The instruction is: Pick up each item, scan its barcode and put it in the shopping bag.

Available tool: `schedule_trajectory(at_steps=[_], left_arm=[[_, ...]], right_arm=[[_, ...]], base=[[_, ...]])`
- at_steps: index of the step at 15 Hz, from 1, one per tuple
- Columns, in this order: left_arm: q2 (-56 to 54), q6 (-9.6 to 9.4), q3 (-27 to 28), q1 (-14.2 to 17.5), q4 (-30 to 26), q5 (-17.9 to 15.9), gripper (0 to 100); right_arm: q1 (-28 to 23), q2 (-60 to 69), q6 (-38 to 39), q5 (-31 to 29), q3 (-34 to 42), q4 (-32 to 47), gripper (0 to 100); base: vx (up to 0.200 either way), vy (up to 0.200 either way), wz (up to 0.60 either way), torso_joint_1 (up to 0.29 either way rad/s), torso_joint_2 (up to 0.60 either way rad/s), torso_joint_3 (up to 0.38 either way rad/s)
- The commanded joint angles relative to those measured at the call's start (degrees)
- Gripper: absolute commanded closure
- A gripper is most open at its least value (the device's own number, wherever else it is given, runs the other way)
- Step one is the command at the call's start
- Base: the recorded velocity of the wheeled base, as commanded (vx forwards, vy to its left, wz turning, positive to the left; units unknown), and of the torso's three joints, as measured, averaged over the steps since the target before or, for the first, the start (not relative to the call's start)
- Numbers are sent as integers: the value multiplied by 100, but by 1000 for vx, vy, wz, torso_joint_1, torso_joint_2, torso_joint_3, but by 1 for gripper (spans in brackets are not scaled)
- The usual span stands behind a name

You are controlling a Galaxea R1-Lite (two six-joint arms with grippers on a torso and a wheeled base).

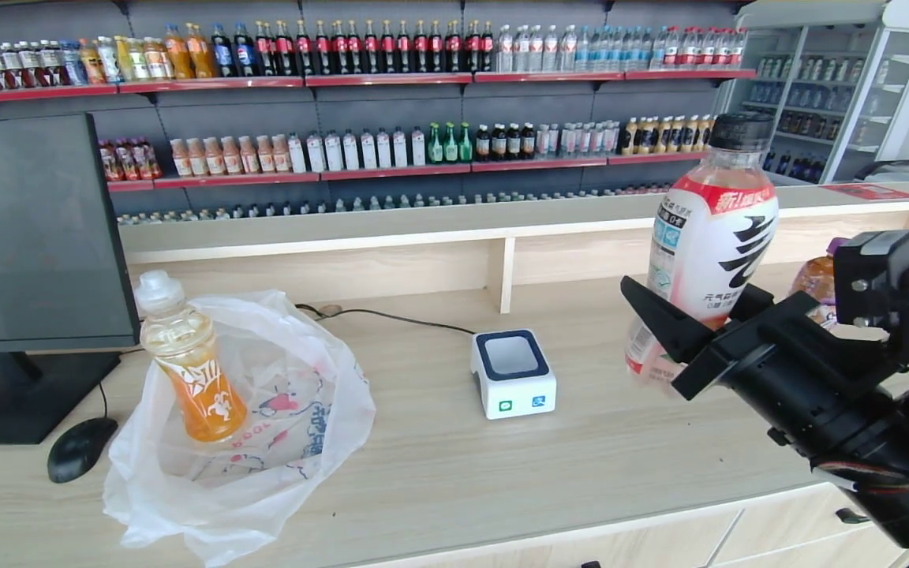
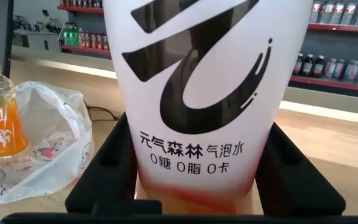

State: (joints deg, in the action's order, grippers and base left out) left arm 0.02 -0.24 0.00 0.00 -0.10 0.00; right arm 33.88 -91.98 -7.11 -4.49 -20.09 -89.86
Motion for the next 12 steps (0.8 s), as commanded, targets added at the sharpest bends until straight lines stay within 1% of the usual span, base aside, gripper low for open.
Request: schedule_trajectory(at_steps=[1,3,11,12], left_arm=[[-2,-2,0,0,1,0,0],[-2,-2,0,0,1,0,0],[-2,-2,0,0,1,0,0],[-2,-2,0,0,1,0,0]], right_arm=[[49,-66,25,0,93,-14,100],[84,22,219,0,286,-14,100],[93,84,254,0,242,-14,100],[84,75,254,0,225,-14,100]], base=[[0,0,0,0,0,0],[0,0,0,0,0,0],[0,0,0,0,0,0],[0,0,600,-2,7,-2]])
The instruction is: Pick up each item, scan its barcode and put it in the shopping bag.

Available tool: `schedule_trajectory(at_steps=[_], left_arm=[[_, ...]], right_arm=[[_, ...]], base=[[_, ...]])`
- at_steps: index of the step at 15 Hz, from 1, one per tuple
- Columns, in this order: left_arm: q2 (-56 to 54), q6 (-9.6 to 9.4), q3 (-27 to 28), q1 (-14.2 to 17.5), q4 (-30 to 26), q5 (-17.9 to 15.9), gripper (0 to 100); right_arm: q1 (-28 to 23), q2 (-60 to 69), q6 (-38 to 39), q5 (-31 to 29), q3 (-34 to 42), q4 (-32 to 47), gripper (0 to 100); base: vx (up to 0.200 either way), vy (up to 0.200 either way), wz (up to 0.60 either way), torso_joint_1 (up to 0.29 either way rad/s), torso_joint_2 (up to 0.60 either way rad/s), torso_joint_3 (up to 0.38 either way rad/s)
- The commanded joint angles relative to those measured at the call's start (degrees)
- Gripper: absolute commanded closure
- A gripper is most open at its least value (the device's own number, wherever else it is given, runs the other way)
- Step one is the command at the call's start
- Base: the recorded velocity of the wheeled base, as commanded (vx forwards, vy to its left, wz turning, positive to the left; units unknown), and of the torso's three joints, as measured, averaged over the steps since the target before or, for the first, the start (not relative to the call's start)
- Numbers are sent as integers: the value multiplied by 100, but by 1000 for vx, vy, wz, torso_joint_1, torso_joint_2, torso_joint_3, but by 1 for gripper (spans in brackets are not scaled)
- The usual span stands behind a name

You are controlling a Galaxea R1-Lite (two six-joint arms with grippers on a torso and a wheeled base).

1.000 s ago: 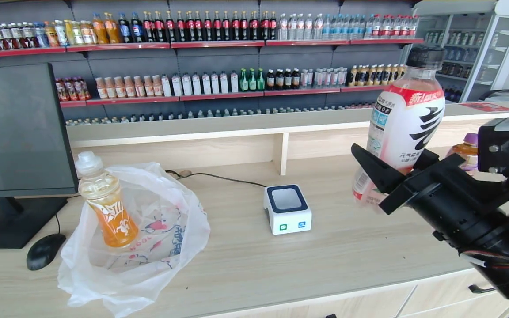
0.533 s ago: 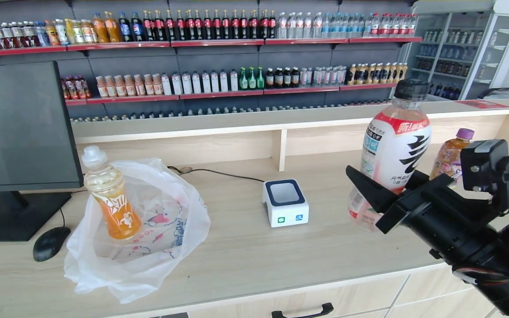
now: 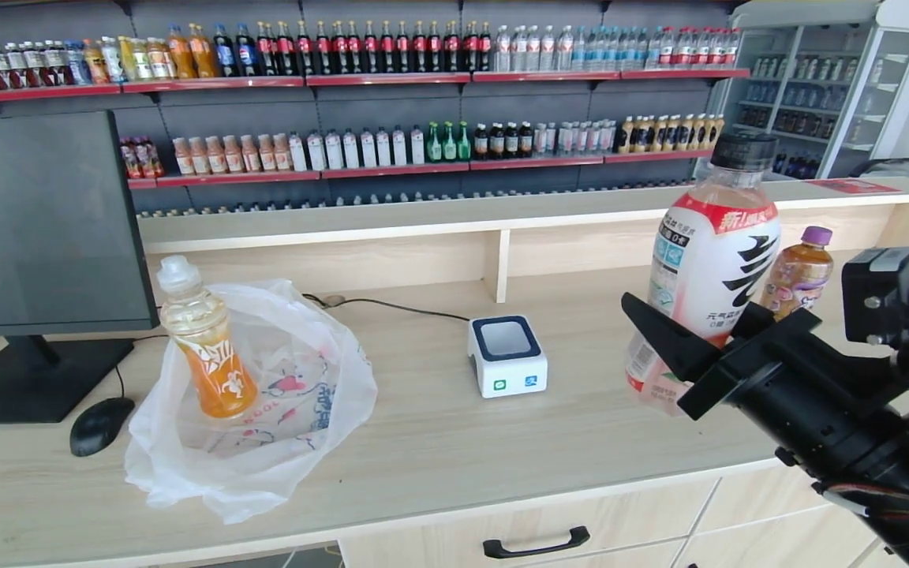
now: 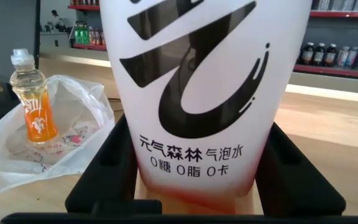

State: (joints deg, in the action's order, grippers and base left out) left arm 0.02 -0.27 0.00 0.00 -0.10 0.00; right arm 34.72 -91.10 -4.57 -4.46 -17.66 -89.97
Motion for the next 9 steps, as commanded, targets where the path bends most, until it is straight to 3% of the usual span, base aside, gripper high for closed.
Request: schedule_trajectory(at_steps=[1,5,9], left_arm=[[-2,0,0,0,1,0,0],[-2,0,0,0,1,0,0],[-2,0,0,0,1,0,0]], right_arm=[[0,-4,0,-2,-9,-3,100],[-9,22,0,-2,9,-3,100],[-71,92,62,-2,35,-3,100]], base=[[0,0,600,-7,-2,-2],[0,0,600,-2,4,-1],[0,0,0,30,-57,-34]])
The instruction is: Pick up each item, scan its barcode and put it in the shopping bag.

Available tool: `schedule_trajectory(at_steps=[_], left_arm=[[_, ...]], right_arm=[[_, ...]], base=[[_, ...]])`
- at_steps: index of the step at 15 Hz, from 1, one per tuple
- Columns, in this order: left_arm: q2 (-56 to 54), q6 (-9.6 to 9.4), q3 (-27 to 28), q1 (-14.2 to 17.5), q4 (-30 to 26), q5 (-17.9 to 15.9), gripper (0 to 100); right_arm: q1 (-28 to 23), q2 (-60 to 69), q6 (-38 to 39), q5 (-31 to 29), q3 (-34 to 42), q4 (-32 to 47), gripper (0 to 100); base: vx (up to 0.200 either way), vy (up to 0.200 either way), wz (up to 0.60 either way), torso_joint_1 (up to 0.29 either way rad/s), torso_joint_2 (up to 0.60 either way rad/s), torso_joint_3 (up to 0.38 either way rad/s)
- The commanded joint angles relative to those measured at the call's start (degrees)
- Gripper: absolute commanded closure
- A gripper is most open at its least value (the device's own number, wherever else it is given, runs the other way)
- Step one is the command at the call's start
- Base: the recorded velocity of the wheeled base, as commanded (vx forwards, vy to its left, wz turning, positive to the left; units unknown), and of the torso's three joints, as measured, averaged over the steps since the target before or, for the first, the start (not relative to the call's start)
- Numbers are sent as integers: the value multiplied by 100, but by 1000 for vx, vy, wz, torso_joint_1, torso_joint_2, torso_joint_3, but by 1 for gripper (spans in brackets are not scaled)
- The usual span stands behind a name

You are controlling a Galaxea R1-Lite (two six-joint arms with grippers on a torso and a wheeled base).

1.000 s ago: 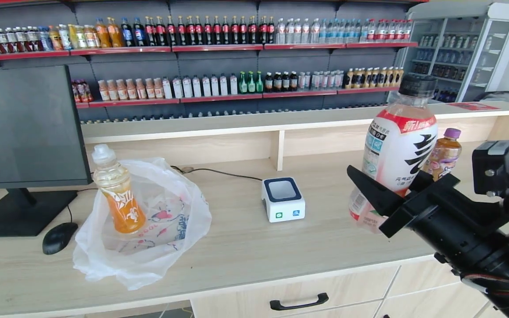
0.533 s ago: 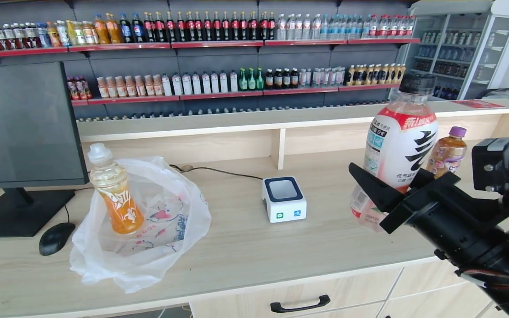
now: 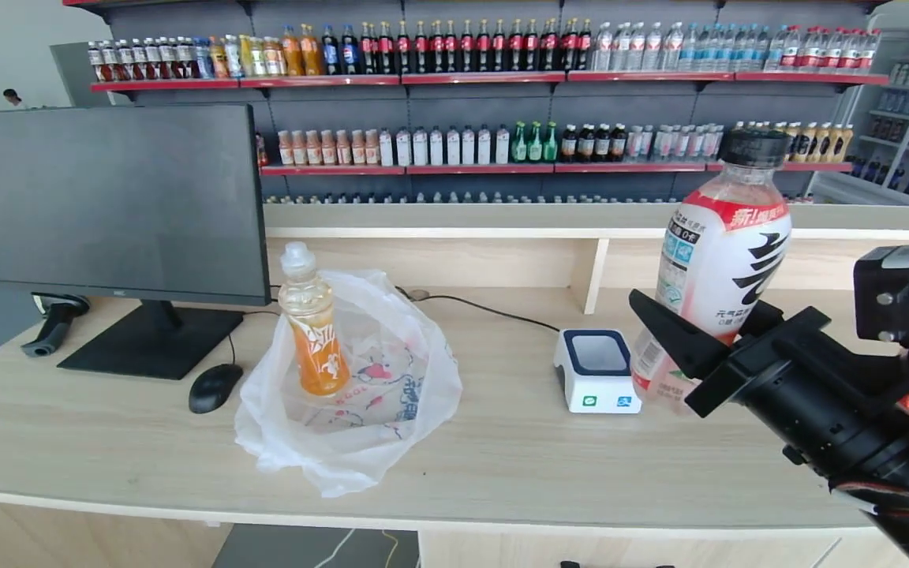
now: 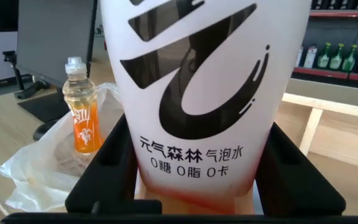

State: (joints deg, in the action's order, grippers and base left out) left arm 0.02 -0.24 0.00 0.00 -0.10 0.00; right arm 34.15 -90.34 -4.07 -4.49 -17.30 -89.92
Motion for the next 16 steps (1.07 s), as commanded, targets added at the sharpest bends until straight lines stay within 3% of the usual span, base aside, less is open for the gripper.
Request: schedule_trajectory(at_steps=[1,16], left_arm=[[-2,-2,0,9,1,0,0],[-2,51,0,0,1,9,0]], right_arm=[[-13,26,12,0,7,-8,100],[-303,17,38,0,-54,-8,100]], base=[[0,0,0,66,-168,-80],[0,187,0,23,-38,-19]])
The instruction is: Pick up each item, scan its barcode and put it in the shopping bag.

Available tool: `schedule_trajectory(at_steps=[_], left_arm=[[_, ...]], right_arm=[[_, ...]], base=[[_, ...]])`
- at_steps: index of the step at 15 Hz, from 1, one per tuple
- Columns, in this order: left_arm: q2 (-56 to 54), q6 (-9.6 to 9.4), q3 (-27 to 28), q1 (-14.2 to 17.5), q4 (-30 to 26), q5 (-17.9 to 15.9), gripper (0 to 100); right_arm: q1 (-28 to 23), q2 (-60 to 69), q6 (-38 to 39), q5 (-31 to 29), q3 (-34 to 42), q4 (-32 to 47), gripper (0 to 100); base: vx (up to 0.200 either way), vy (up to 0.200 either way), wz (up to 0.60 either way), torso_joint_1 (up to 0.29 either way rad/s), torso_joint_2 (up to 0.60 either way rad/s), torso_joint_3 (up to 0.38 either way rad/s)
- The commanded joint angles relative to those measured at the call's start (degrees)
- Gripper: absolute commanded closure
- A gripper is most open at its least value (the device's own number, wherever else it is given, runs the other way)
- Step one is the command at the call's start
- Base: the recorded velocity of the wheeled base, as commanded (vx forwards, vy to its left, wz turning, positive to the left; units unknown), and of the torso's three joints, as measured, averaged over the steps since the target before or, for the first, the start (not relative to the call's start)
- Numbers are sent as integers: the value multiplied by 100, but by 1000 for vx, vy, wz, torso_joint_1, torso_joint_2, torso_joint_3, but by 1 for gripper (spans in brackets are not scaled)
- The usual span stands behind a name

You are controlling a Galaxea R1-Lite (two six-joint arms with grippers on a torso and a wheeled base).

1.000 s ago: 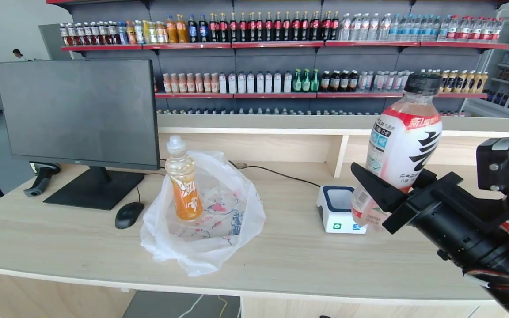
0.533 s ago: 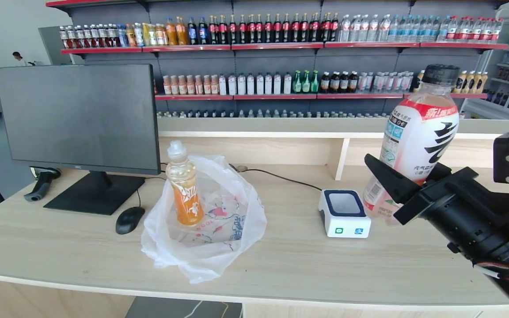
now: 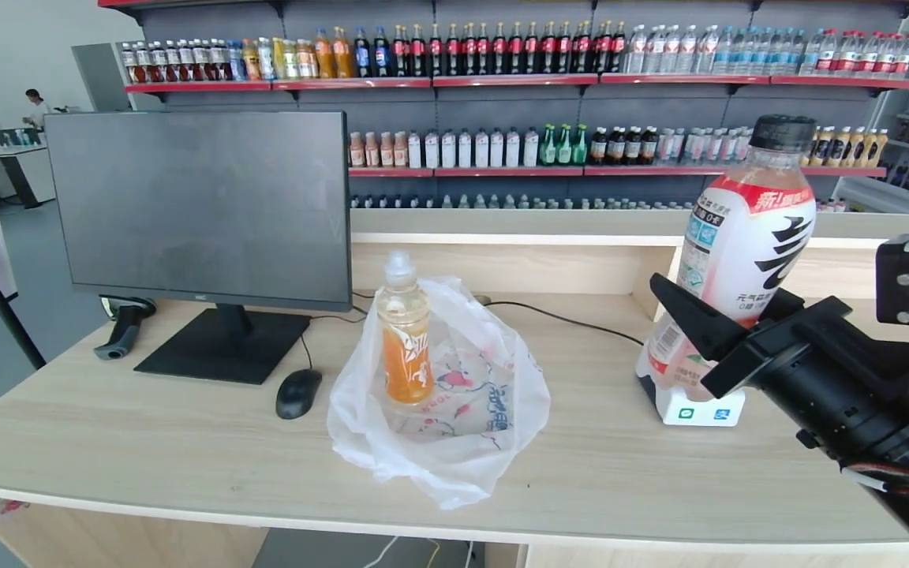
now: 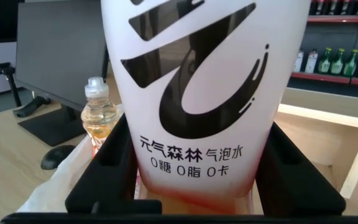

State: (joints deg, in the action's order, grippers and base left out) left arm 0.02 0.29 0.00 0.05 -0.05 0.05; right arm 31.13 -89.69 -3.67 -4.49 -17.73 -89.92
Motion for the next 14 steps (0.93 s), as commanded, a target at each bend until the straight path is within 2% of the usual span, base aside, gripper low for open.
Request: schedule_trajectory(at_steps=[1,7,13,14], left_arm=[[-2,-20,0,-5,5,4,0],[-2,-20,0,-5,5,4,0],[-2,-20,0,-5,5,4,0],[-2,-20,0,-5,-4,4,0]], right_arm=[[-2,-58,-2,0,-12,-8,100],[-11,-119,-2,0,-20,-8,100],[7,-550,-2,0,-319,-8,100],[7,-620,-2,0,-381,-8,100]], base=[[0,200,0,2,7,-7],[0,0,0,0,0,0],[200,0,0,-6,0,2],[0,0,0,0,0,0]])
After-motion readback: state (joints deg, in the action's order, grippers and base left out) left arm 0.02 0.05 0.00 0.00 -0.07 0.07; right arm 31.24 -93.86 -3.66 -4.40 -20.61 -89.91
